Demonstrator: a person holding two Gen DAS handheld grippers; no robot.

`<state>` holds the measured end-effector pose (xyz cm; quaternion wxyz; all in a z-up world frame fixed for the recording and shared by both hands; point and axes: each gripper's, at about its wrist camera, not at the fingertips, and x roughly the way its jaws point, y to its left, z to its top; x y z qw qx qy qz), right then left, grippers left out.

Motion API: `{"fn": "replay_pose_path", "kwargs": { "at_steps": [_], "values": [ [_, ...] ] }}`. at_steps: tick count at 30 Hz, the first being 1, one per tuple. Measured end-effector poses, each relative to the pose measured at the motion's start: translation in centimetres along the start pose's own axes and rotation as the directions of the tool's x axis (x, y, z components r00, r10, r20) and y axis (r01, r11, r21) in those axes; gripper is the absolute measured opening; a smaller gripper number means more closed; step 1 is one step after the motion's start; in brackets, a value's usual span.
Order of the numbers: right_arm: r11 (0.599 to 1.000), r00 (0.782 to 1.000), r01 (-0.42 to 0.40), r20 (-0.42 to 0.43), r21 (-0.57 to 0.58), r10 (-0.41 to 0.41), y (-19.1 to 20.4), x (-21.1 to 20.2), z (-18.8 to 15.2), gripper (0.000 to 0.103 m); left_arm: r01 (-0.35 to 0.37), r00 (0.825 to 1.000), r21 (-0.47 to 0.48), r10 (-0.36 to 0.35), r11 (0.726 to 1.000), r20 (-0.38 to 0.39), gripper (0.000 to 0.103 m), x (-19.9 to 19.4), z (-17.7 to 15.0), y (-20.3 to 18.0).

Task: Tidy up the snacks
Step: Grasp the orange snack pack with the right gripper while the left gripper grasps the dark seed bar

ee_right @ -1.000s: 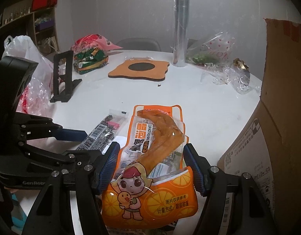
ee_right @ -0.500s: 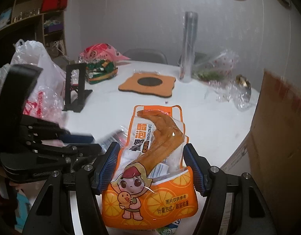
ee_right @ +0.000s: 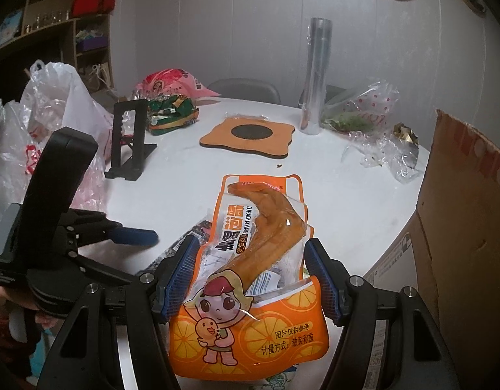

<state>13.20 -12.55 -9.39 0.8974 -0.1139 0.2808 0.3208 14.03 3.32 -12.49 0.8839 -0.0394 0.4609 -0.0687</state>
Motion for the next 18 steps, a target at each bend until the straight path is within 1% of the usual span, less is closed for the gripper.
{"fn": "replay_pose_path", "kwargs": {
  "at_steps": [2, 4, 6, 11, 13, 16, 18],
  "values": [
    [1.000, 1.000, -0.002, -0.002, 0.001, 0.002, -0.3, 0.2, 0.0, 0.064, 0.004, 1.000, 0.003, -0.004, 1.000, 0.004, 0.040, 0.1, 0.0, -0.2],
    [1.000, 1.000, -0.004, -0.002, 0.002, 0.004, -0.4, 0.2, -0.1, 0.064, -0.011, 1.000, 0.017, 0.011, 1.000, 0.009, 0.040, 0.1, 0.0, -0.6],
    [1.000, 1.000, -0.004, -0.002, 0.001, 0.004, -0.4, 0.3, 0.0, 0.064, -0.008, 1.000, 0.018, 0.008, 1.000, 0.014, 0.039, 0.0, -0.2, -0.6],
    [1.000, 1.000, -0.010, -0.002, -0.002, 0.010, -0.3, 0.2, -0.1, 0.064, 0.076, 0.997, -0.047, -0.075, 0.996, 0.025, 0.039, -0.5, -0.3, 0.8],
    [1.000, 1.000, -0.010, -0.002, -0.002, 0.010, -0.3, 0.1, -0.1, 0.064, 0.087, 0.996, -0.057, -0.085, 0.995, 0.034, 0.039, -0.9, -0.4, 1.2],
    [1.000, 1.000, -0.008, -0.003, -0.007, 0.008, -0.3, 0.0, -0.1, 0.064, 0.129, 0.991, -0.081, -0.125, 0.988, 0.053, 0.039, -1.5, -0.4, 1.8],
    [1.000, 1.000, -0.009, -0.003, -0.005, 0.009, -0.3, 0.0, -0.2, 0.064, 0.141, 0.988, -0.097, -0.135, 0.985, 0.070, 0.039, -2.0, -0.4, 2.4]
  ]
}}
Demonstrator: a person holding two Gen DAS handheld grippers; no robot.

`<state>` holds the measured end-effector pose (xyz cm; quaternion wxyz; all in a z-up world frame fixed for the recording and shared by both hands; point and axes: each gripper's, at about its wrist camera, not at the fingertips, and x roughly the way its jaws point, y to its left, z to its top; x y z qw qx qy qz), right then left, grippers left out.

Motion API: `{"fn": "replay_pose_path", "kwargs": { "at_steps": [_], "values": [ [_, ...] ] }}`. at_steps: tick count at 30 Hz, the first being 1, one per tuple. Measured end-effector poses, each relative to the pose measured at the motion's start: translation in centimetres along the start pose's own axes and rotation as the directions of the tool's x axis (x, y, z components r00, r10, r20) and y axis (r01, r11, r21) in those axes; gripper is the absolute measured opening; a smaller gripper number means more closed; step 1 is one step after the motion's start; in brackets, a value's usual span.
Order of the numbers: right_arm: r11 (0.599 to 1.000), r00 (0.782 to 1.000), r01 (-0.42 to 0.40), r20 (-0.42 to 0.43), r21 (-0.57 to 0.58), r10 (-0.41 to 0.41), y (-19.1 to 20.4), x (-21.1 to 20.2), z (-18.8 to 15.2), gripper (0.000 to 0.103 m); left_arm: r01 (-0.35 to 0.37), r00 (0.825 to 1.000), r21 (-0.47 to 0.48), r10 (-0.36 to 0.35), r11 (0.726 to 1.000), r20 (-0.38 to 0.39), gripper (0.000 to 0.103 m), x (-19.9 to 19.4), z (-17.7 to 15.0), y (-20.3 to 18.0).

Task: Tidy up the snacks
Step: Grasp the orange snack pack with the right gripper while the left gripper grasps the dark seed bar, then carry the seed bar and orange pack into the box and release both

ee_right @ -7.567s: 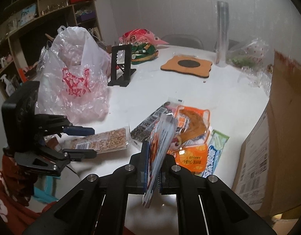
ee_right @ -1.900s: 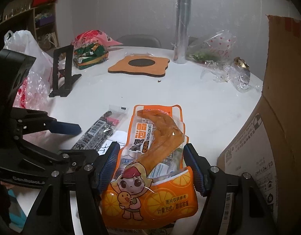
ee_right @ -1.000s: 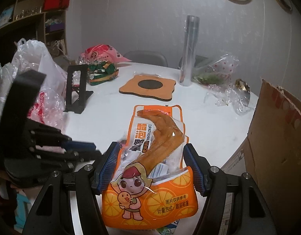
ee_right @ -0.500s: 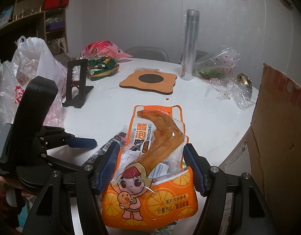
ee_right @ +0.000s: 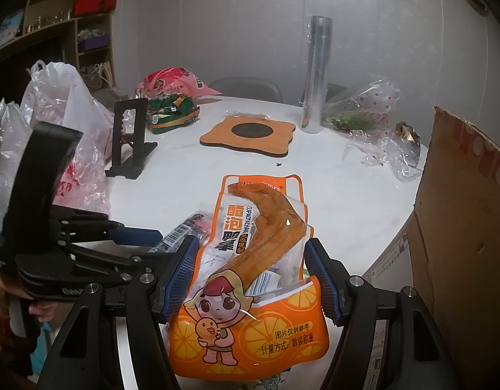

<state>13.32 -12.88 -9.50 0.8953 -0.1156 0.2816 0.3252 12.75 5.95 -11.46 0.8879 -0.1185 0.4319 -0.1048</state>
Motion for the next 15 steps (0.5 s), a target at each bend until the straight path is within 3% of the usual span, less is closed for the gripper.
{"fn": "replay_pose_path", "kwargs": {
  "at_steps": [8, 15],
  "values": [
    [1.000, 1.000, 0.000, 0.029, -0.019, 0.001, 0.8, -1.6, 1.0, 0.064, 0.022, 0.997, -0.006, -0.021, 1.000, 0.075, 0.039, -2.7, 0.9, 0.0],
    [0.999, 0.992, -0.010, 0.129, -0.043, 0.016, 1.4, -6.8, 3.5, 0.064, 0.036, 0.985, 0.056, -0.045, 0.998, 0.166, 0.039, -5.9, 2.3, -2.6]
  ]
}}
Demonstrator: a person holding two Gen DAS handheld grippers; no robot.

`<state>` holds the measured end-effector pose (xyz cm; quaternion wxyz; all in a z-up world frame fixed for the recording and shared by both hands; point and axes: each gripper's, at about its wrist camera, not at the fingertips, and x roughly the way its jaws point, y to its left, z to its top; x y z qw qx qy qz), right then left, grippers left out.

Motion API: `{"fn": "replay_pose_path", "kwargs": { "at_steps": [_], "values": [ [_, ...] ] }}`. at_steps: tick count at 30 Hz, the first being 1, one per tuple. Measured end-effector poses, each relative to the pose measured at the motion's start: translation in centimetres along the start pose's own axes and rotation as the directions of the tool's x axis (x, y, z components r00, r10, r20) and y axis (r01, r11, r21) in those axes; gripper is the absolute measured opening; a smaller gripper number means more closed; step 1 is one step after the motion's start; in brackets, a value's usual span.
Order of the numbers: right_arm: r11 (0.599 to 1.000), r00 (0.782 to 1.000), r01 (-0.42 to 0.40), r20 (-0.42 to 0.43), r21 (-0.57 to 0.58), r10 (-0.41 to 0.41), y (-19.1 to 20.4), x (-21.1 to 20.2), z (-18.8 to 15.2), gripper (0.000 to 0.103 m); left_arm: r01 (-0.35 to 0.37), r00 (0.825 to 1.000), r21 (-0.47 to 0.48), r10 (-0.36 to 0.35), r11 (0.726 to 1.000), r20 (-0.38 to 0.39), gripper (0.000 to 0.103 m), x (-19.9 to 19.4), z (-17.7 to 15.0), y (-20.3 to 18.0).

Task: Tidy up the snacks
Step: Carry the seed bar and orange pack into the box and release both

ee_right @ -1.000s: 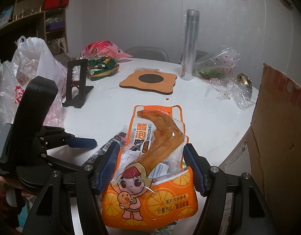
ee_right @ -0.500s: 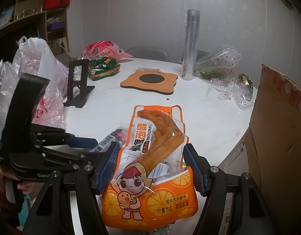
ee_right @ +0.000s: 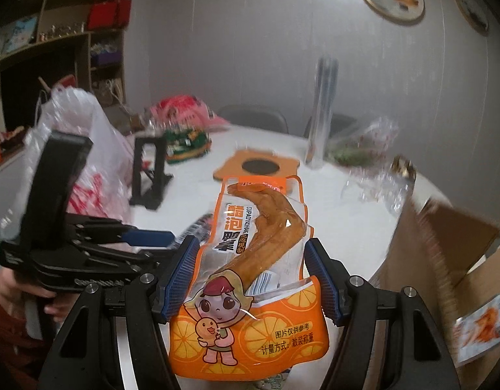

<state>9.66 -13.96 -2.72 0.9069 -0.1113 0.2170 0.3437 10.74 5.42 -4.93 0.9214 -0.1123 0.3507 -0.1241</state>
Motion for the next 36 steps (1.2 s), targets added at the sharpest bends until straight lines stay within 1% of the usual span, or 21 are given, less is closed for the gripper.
{"fn": "replay_pose_path", "kwargs": {
  "at_steps": [2, 6, 8, 10, 13, 16, 20, 24, 27, 32, 34, 36],
  "values": [
    [1.000, 1.000, -0.006, 0.024, 0.015, 0.006, -0.4, -1.5, 0.6, 0.064, 0.009, 0.999, 0.029, -0.010, 1.000, 0.030, 0.039, -1.0, 0.6, -1.5],
    [1.000, 0.996, 0.025, 0.087, 0.017, -0.027, -1.7, -5.5, 1.2, 0.064, 0.023, 0.996, 0.094, -0.031, 0.995, 0.083, 0.039, -2.8, 2.1, -5.0],
    [0.999, 0.993, 0.039, 0.107, 0.030, -0.042, -2.9, -7.4, 1.1, 0.064, 0.035, 0.994, 0.126, -0.048, 0.991, 0.101, 0.039, -3.4, 2.8, -6.7],
    [0.997, 0.990, 0.069, 0.124, 0.042, -0.074, -4.4, -9.5, 0.7, 0.064, 0.039, 0.992, 0.166, -0.059, 0.985, 0.116, 0.039, -3.8, 3.6, -8.8],
    [0.992, 0.987, 0.099, 0.122, 0.078, -0.108, -7.1, -11.7, -0.1, 0.064, 0.056, 0.989, 0.226, -0.085, 0.973, 0.121, 0.039, -3.9, 4.7, -12.1],
    [0.986, 0.989, 0.117, 0.082, 0.115, -0.127, -9.9, -12.7, -1.5, 0.064, 0.082, 0.987, 0.269, -0.116, 0.960, 0.112, 0.039, -3.4, 5.7, -14.8],
    [0.981, 0.992, 0.119, 0.016, 0.156, -0.123, -13.0, -12.5, -3.6, 0.064, 0.108, 0.986, 0.321, -0.143, 0.941, 0.086, 0.039, -2.2, 6.8, -18.1],
    [0.981, 0.995, 0.099, -0.038, 0.167, -0.094, -14.9, -11.5, -4.9, 0.064, 0.115, 0.989, 0.369, -0.142, 0.922, 0.048, 0.039, -0.4, 7.5, -21.0],
    [0.984, 0.994, 0.073, -0.089, 0.165, -0.059, -16.2, -10.2, -5.5, 0.064, 0.129, 0.989, 0.387, -0.146, 0.913, 0.016, 0.039, 0.9, 8.0, -22.3],
    [0.988, 0.989, 0.053, -0.141, 0.147, -0.032, -17.5, -8.3, -5.9, 0.064, 0.129, 0.991, 0.416, -0.126, 0.900, -0.035, 0.039, 3.2, 8.3, -24.2],
    [0.990, 0.989, 0.041, -0.149, 0.138, -0.020, -17.6, -7.8, -6.0, 0.065, 0.126, 0.992, 0.425, -0.113, 0.897, -0.056, 0.039, 4.2, 8.4, -24.8],
    [0.990, 0.989, 0.048, -0.148, 0.134, -0.028, -17.9, -7.4, -5.9, 0.065, 0.119, 0.993, 0.436, -0.102, 0.892, -0.064, 0.039, 4.8, 8.3, -25.1]
  ]
}}
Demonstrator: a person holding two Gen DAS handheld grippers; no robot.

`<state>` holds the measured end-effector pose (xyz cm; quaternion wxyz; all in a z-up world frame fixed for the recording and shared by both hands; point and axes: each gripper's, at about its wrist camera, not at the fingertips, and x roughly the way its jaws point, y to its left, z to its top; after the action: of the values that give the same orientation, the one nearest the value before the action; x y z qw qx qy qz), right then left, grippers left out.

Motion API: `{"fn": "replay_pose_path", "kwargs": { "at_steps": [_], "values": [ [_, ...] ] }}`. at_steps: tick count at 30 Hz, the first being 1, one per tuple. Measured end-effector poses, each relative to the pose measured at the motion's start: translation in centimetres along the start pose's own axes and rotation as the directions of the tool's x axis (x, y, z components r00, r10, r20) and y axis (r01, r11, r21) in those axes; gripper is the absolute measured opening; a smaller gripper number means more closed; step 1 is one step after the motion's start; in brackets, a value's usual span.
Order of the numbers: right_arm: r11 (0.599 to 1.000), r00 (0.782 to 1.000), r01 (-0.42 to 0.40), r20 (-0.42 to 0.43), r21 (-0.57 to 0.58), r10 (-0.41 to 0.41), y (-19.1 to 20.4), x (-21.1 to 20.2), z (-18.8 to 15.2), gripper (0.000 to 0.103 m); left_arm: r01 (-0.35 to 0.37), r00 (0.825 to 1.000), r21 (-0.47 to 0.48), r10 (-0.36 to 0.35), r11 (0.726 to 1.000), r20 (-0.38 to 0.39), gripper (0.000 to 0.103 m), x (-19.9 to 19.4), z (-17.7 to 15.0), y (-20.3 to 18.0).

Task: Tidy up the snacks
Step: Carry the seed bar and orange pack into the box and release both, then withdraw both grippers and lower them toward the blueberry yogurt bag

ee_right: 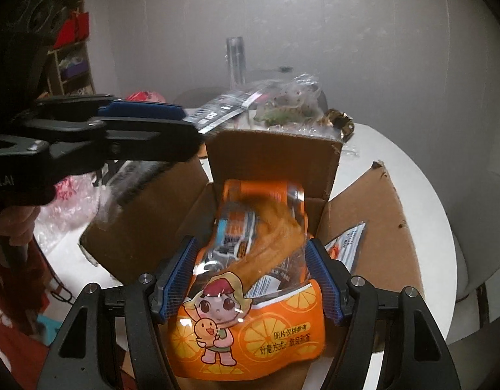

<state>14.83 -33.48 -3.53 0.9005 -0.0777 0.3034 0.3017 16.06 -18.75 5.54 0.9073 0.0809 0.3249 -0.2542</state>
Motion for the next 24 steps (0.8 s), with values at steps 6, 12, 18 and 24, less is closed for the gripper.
{"fn": "replay_pose_path", "kwargs": {
  "at_steps": [6, 12, 18, 24],
  "values": [
    [1.000, 1.000, -0.019, 0.010, -0.001, 0.019, -0.4, -0.1, 0.0, 0.065, 0.013, 0.999, 0.028, -0.011, 1.000, -0.049, 0.039, 1.7, 0.3, -1.1],
    [1.000, 1.000, -0.006, 0.009, -0.030, 0.006, -0.1, -1.3, -0.2, 0.065, 0.056, 0.991, 0.045, -0.050, 0.997, -0.122, 0.040, 3.4, 0.3, -1.8],
    [0.999, 1.000, 0.012, -0.001, -0.047, -0.012, 0.5, -2.3, -0.6, 0.065, 0.052, 0.986, 0.066, -0.041, 0.996, -0.162, 0.040, 4.3, 0.0, -2.1],
    [0.999, 1.000, 0.025, 0.015, -0.046, -0.025, 1.2, -3.3, -0.6, 0.066, 0.047, 0.988, 0.055, -0.039, 0.997, -0.147, 0.053, 3.5, -0.3, -1.6]
  ]
}}
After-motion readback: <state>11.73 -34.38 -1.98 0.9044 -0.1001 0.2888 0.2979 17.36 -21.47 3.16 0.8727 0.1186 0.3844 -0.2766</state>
